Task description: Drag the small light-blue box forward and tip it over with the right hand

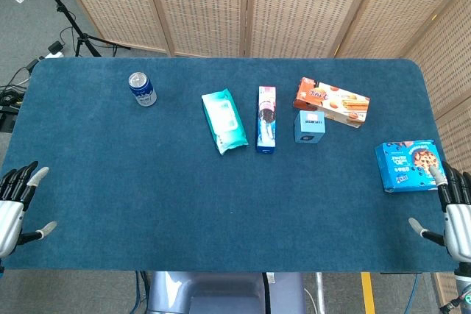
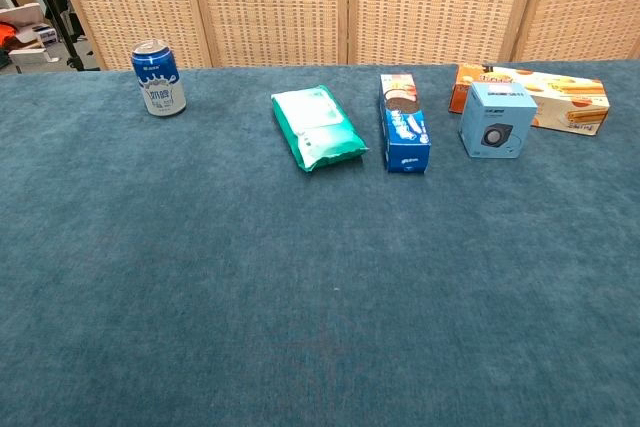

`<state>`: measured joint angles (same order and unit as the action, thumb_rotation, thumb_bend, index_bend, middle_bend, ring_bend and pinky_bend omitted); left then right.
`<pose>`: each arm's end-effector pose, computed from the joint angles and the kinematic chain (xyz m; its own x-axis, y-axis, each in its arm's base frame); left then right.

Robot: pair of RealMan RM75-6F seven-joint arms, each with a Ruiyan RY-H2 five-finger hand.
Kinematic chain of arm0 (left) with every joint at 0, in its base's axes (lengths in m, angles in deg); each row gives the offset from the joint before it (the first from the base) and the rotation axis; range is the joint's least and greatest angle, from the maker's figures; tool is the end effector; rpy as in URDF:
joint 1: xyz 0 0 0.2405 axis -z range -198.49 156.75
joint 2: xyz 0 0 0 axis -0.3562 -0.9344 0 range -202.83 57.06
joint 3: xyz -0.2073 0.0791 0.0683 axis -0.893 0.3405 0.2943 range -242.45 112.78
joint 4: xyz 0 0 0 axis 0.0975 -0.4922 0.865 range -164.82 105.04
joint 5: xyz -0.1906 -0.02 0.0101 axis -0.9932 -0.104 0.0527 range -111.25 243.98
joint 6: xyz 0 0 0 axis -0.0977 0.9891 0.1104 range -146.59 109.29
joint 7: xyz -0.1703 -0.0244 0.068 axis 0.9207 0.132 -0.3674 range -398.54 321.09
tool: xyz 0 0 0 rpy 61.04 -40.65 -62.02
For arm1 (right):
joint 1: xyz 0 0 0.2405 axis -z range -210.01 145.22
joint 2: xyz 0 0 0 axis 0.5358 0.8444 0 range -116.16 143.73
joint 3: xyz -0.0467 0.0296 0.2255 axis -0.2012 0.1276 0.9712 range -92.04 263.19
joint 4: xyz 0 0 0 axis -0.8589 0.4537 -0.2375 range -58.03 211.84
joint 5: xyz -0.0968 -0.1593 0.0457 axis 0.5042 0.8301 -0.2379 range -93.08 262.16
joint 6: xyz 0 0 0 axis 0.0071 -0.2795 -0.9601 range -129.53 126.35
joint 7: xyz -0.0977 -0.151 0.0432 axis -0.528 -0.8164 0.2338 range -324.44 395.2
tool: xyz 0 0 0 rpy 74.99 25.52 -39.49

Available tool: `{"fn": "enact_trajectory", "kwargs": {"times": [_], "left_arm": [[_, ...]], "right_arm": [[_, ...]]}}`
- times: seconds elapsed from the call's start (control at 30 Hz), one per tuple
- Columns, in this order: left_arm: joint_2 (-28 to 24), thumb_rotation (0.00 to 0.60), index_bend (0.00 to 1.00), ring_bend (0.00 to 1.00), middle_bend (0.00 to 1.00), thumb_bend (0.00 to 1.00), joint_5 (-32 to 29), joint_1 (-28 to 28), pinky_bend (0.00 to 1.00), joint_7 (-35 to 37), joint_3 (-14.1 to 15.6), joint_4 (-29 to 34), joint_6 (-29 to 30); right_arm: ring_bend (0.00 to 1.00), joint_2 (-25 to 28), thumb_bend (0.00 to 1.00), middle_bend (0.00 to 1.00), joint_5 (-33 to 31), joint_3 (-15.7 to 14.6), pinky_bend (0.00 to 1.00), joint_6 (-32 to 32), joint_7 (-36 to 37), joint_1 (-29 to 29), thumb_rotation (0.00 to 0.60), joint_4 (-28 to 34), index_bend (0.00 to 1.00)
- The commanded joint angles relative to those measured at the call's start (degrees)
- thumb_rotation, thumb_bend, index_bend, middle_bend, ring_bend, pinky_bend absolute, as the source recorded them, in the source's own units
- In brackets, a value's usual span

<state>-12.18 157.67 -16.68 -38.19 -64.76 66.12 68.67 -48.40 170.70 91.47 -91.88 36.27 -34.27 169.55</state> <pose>-0.2637 0.2044 0.1680 0.3898 0.0198 0.9207 0.9179 -0.0893 -0.3867 -0.2816 -0.2126 0.1988 0.4050 0.1217 0.9062 -0.9140 0.0303 0.4045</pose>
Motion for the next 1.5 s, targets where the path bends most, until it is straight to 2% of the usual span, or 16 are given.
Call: {"fn": "enact_trajectory", "kwargs": {"times": [0.03,0.33,0.43,0.6,0.83,0.93,1.2,1.37,1.5], "left_arm": [[0.1,0.600,0.00,0.00,0.00,0.01,0.1,0.0,0.00,-0.2,0.0,0.0,0.1],[0.6,0.600,0.00,0.00,0.00,0.01,-1.4,0.6,0.00,-1.0,-0.5,-0.3,-1.4],[1.1,0.600,0.00,0.00,0.00,0.01,-3.3,1.3,0.00,-2.1,-1.3,-0.3,-2.9],[1.5,0.600,0.00,0.00,0.00,0.01,-5.4,1.8,0.00,-3.1,-2.3,0.0,-3.7],[1.7,0.600,0.00,0.00,0.00,0.01,-9.0,2.5,0.00,-4.1,-4.2,0.8,-4.6],[2.0,0.600,0.00,0.00,0.00,0.01,-10.5,2.9,0.00,-4.7,-4.6,0.7,-5.5],[2.6,0.600,0.00,0.00,0.00,0.01,-13.2,4.0,0.00,-5.5,-5.8,-0.3,-7.2],[2.7,0.600,0.00,0.00,0.00,0.01,-13.9,4.0,0.00,-5.3,-6.1,-0.6,-7.1],[2.7,0.600,0.00,0.00,0.00,0.02,-14.0,4.1,0.00,-4.6,-6.1,-1.1,-7.5]], "right_arm": [[0.00,0.1,0.00,0.00,0.1,0.0,0.00,-0.2,0.2,0.1,0.600,0.0,0.00],[0.00,0.5,0.00,0.00,-0.4,0.2,0.00,1.9,0.0,-1.0,0.600,0.1,0.00],[0.00,0.7,0.00,0.00,-0.9,2.0,0.00,8.5,-2.2,-6.1,0.600,-2.2,0.00],[0.00,0.6,0.00,0.00,-1.7,5.3,0.00,20.9,1.8,-16.2,0.600,-5.8,0.00],[0.00,-6.8,0.00,0.00,-5.8,9.7,0.00,35.6,4.7,-29.7,0.600,-17.3,0.00],[0.00,-9.8,0.00,0.00,-7.9,10.5,0.00,41.0,4.8,-34.1,0.600,-22.0,0.00],[0.00,-16.0,0.00,0.00,-10.4,10.8,0.00,46.9,3.2,-40.8,0.600,-29.5,0.00],[0.00,-18.5,0.00,0.00,-11.7,10.8,0.09,48.6,3.7,-42.9,0.600,-32.0,0.00],[0.00,-21.6,0.00,0.00,-12.8,10.0,0.11,51.9,3.3,-45.3,0.600,-36.8,0.00]]}}
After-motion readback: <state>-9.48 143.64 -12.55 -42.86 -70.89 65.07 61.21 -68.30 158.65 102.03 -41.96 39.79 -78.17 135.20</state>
